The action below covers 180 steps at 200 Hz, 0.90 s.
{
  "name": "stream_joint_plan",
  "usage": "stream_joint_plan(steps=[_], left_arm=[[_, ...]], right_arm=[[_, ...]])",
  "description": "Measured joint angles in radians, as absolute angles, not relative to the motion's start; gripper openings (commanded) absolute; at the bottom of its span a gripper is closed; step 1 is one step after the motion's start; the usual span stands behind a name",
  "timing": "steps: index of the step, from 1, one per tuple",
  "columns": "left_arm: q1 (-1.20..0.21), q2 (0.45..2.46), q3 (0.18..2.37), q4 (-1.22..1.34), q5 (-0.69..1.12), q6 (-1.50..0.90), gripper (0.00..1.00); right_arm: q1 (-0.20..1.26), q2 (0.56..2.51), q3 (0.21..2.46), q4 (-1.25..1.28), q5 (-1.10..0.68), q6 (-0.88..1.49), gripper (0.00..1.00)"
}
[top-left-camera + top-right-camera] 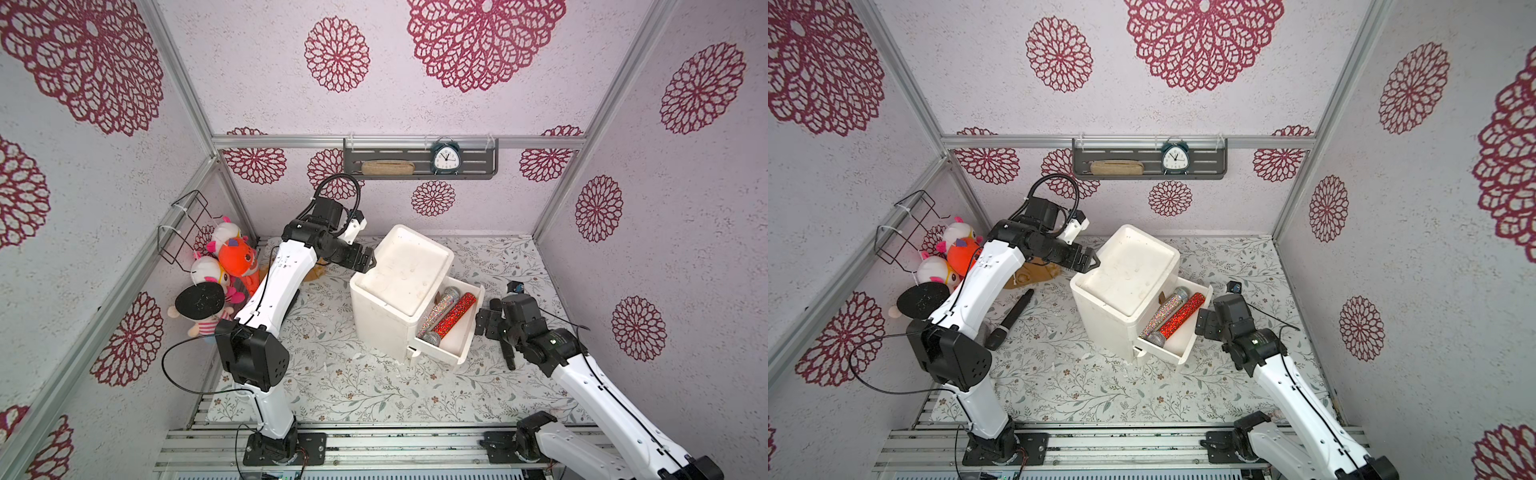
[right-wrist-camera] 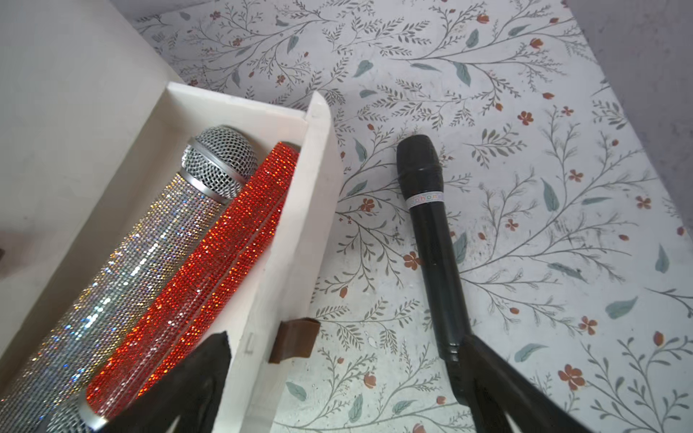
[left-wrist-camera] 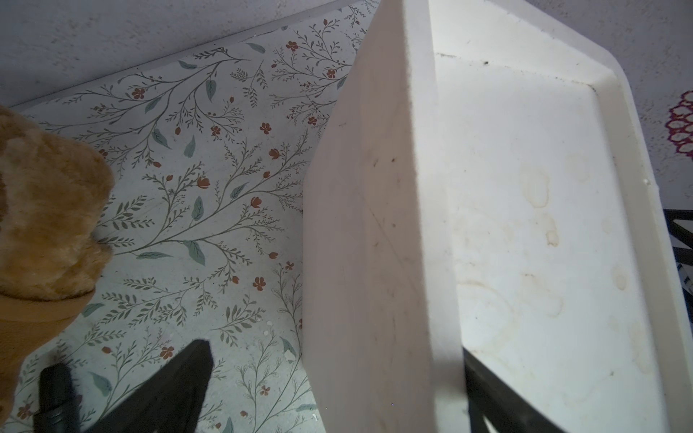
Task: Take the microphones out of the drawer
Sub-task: Open the drawer in the storage box, then pick up the microphone from the drawer.
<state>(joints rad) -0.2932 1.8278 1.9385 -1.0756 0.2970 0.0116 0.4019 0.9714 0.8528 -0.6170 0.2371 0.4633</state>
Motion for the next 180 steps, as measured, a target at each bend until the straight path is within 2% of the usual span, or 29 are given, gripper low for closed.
stream_joint_plan(steps=[39,74,180], left_arm=[[-0.295,1.826,1.959,-1.092,0.286,0.008,0.97],[-0.327,1.826,2.066,-1.135,0.200,0.008,0.97],[-0.469,1.789,2.177,-1.196,0.124,0.033,0.97]], right_arm=[[0.402,1.062,0.973,-0.677,0.210,0.428,0.99],[0.395,1.074,1.059,-0.709,0.193,0.427,0.99],[0.340,1.234,1.210,-0.820,-0.028,0.356,0.99]])
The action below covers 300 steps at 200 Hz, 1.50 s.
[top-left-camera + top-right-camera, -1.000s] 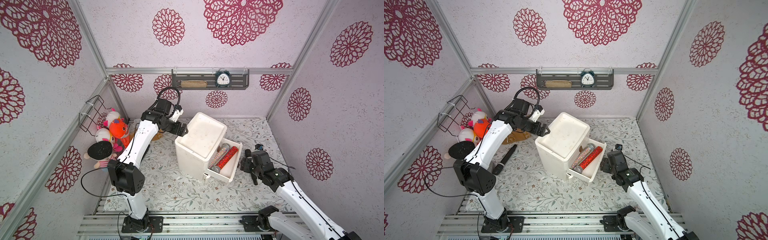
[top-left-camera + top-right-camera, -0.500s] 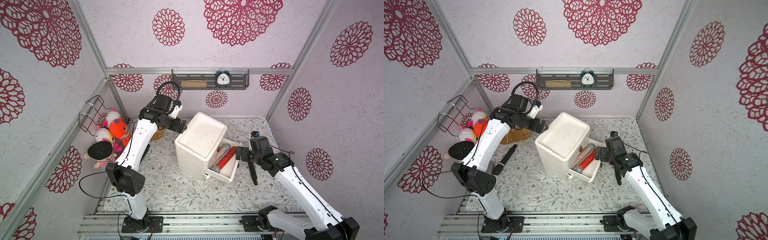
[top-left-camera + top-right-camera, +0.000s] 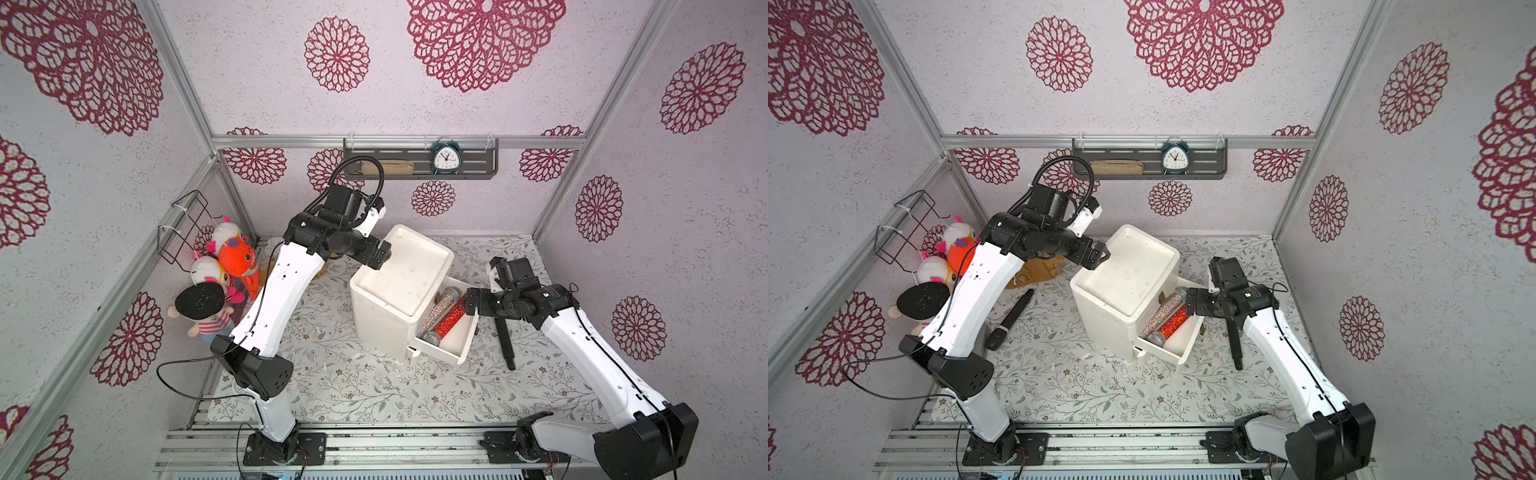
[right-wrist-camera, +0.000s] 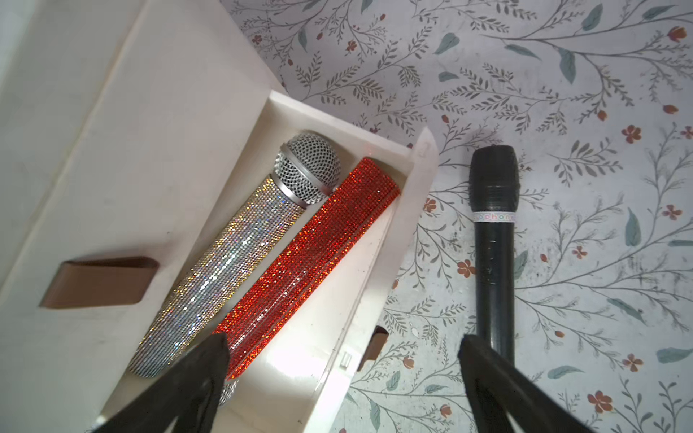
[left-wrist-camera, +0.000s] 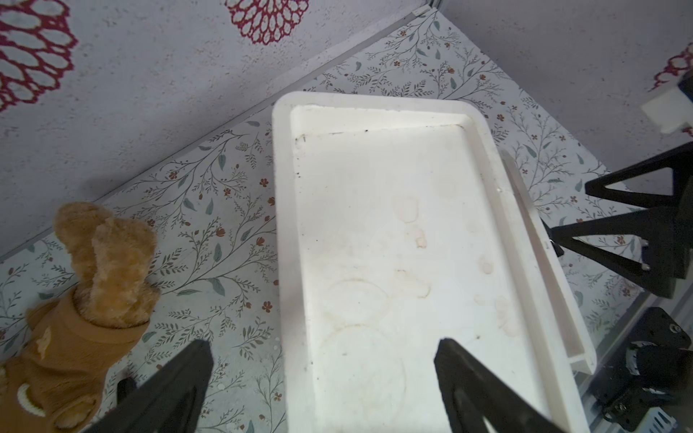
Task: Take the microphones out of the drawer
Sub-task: Pick up the microphone from the drawer.
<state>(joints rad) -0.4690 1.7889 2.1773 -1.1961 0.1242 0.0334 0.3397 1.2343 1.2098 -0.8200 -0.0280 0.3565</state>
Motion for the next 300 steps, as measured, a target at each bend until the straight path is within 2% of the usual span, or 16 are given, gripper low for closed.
stream_joint_plan(steps=[47,116,169,189,250,275,300], left_arm=[[-0.475,1.779,2.177,-1.210,0.157,0.042,0.97],[-0.604,1.778,2.164,-1.201,0.196,0.051,0.97],[-0.704,1.778,2.083,-1.125,0.188,0.025,0.97],[-0.717,1.778,2.082,-1.097,0.175,0.013,0.97],[-0.721,1.768,2.033,-1.032,0.104,0.006,0.97],[-0.721,1.734,1.976,-1.009,0.059,0.006,0.97],[-0.712,1.691,1.924,-0.981,0.006,0.003,0.97]], right_arm=[[0.336,1.250,1.232,-0.855,-0.054,0.341,0.99],[0.249,1.249,1.217,-0.867,-0.125,0.342,0.99],[0.027,1.249,1.217,-0.901,-0.228,0.411,0.99],[-0.011,1.263,1.221,-0.908,-0.292,0.423,0.99],[-0.012,1.238,1.100,-0.736,-0.547,0.655,0.99],[0.044,1.251,1.129,-0.773,-0.507,0.740,0.99],[0.186,1.291,1.266,-0.837,-0.397,0.825,0.99]])
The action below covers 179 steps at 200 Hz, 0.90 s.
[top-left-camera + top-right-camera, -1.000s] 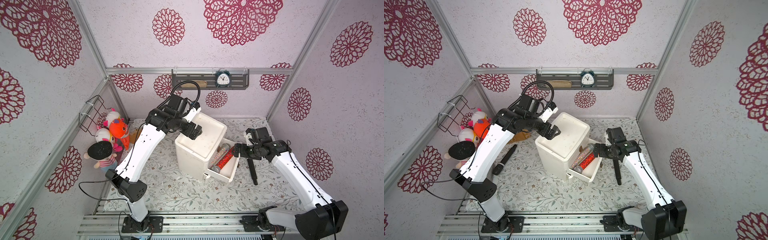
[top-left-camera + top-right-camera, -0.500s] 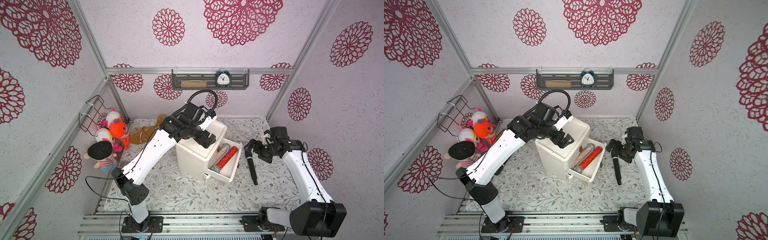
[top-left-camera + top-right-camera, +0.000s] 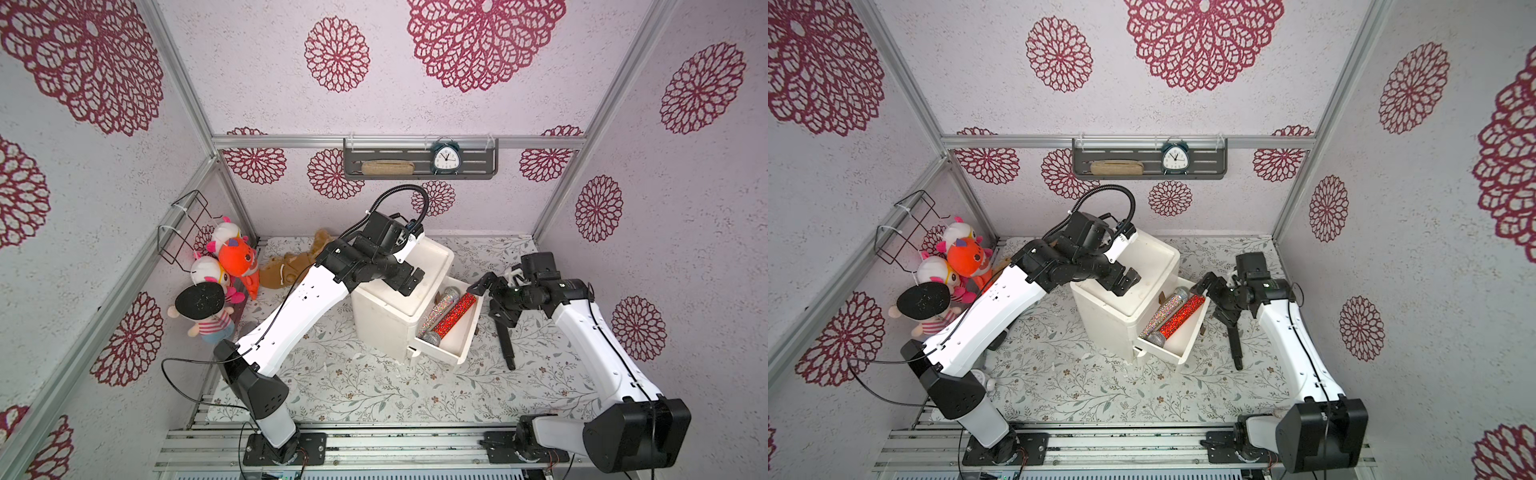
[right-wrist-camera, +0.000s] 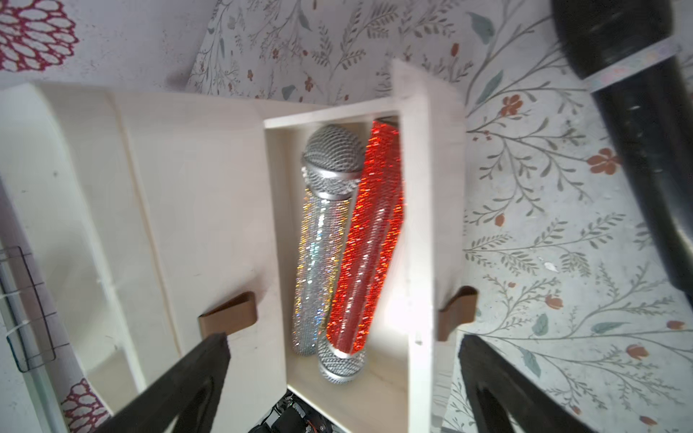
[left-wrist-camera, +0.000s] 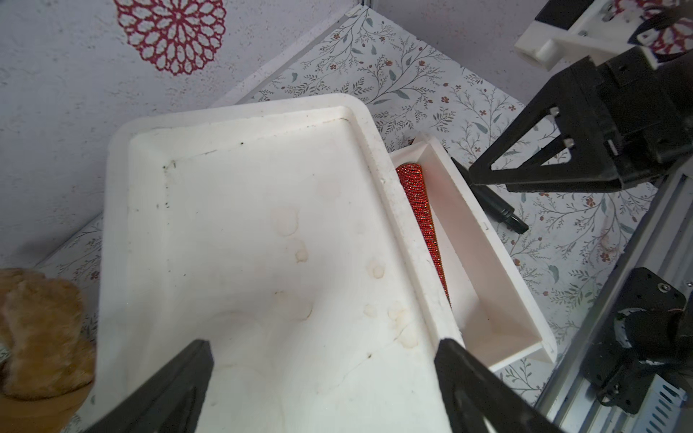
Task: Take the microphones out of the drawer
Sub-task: Pick up the microphone from the drawer.
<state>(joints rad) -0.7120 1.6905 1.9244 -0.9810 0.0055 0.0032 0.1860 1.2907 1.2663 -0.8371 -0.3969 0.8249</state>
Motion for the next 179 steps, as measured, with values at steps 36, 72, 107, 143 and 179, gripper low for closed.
stream_joint_plan(steps=[36,72,107,143,179], left_arm=[[-0.662,1.632,1.874,-0.944,-0.020,-0.008,0.97],[-0.579,1.544,1.789,-0.912,-0.030,-0.012,0.97],[-0.491,1.482,1.747,-0.899,-0.031,-0.013,0.97],[-0.419,1.497,1.763,-0.896,0.011,-0.025,0.97],[-0.395,1.534,1.785,-0.895,0.052,-0.037,0.97]], right_arm=[[0.321,1.354,1.409,-0.913,-0.277,0.955,0.99],[0.385,1.486,1.524,-0.991,-0.190,1.054,0.99],[0.437,1.572,1.540,-1.044,-0.134,1.139,0.99],[0.451,1.623,1.542,-1.088,-0.100,1.192,0.99],[0.455,1.663,1.544,-1.109,-0.087,1.216,0.92]])
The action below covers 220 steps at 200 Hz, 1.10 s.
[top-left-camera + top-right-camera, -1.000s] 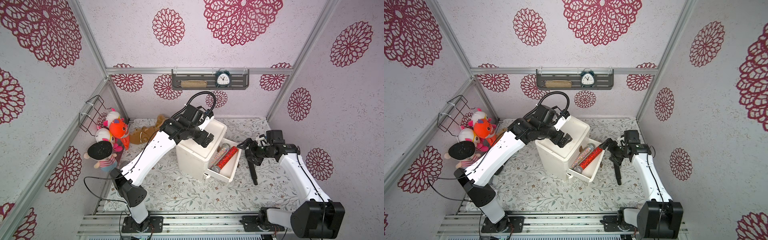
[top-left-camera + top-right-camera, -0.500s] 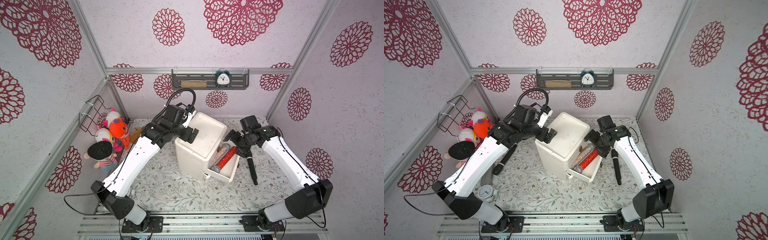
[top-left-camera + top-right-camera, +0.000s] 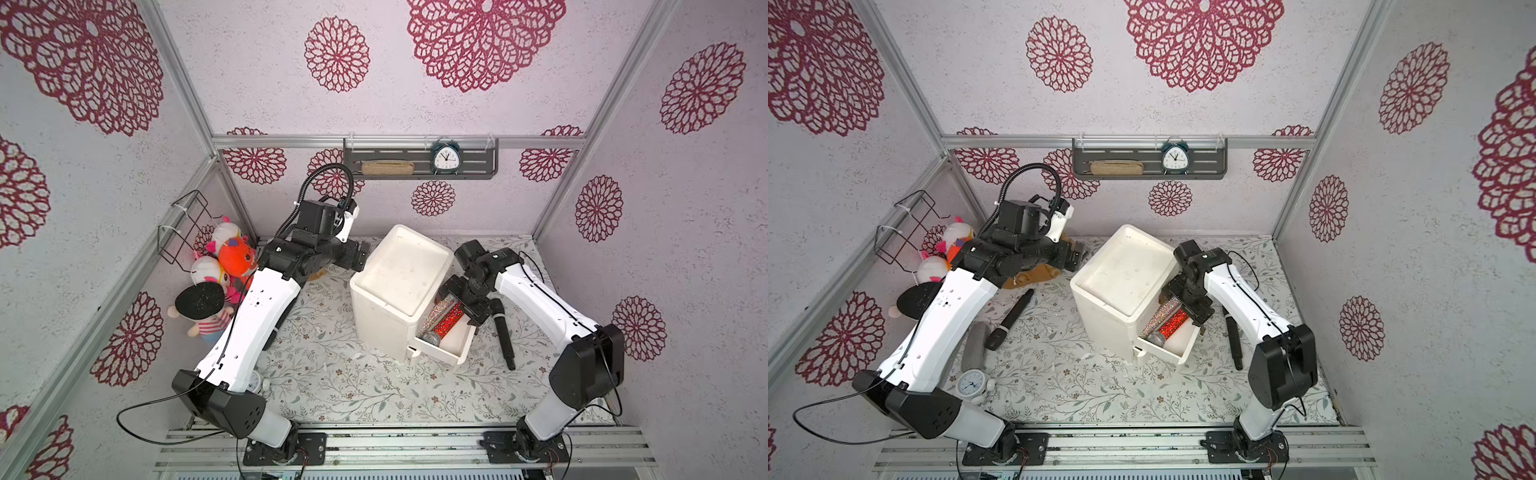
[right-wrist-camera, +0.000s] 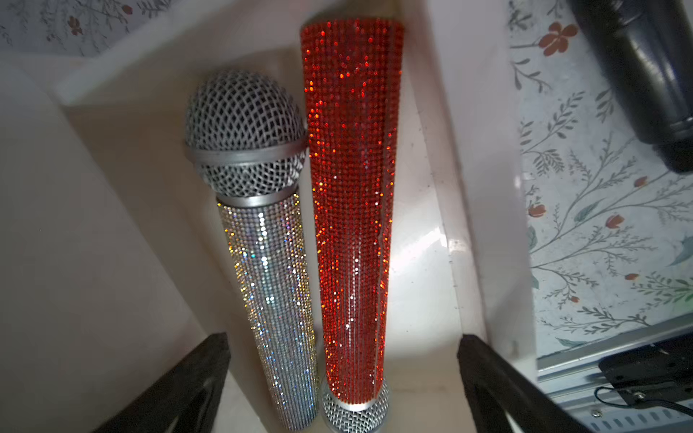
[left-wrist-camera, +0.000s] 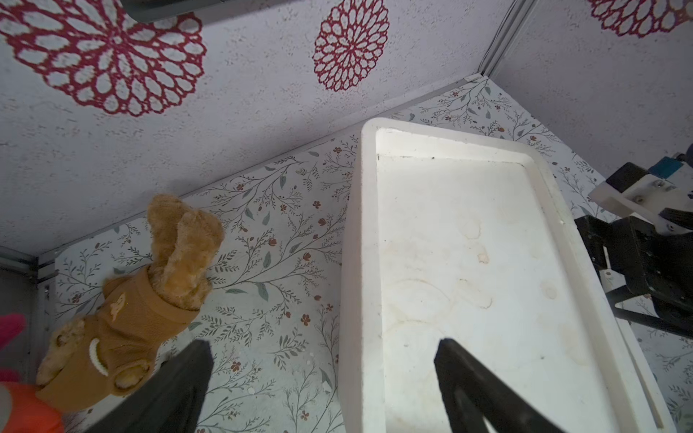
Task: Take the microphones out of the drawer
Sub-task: Pick up the microphone from the drawer.
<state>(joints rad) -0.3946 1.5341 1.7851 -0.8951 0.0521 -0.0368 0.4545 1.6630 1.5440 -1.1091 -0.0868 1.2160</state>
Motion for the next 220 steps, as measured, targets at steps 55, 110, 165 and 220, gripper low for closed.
stream_joint_plan(steps=[55,110,165,220], left_arm=[[-0.390,1.547,1.787,-0.896,0.084,-0.039,0.97],[-0.378,1.651,1.922,-0.943,0.133,-0.042,0.97],[-0.377,1.739,1.963,-1.046,0.198,-0.031,0.97],[-0.377,1.797,2.012,-1.134,0.228,-0.014,0.99]], right_arm=[[0.468,1.663,1.459,-1.021,-0.101,1.257,0.69],[0.471,1.663,1.420,-0.972,-0.107,1.277,0.50],[0.480,1.663,1.364,-0.922,-0.102,1.286,0.48],[0.492,1.663,1.348,-0.895,-0.101,1.295,0.42]])
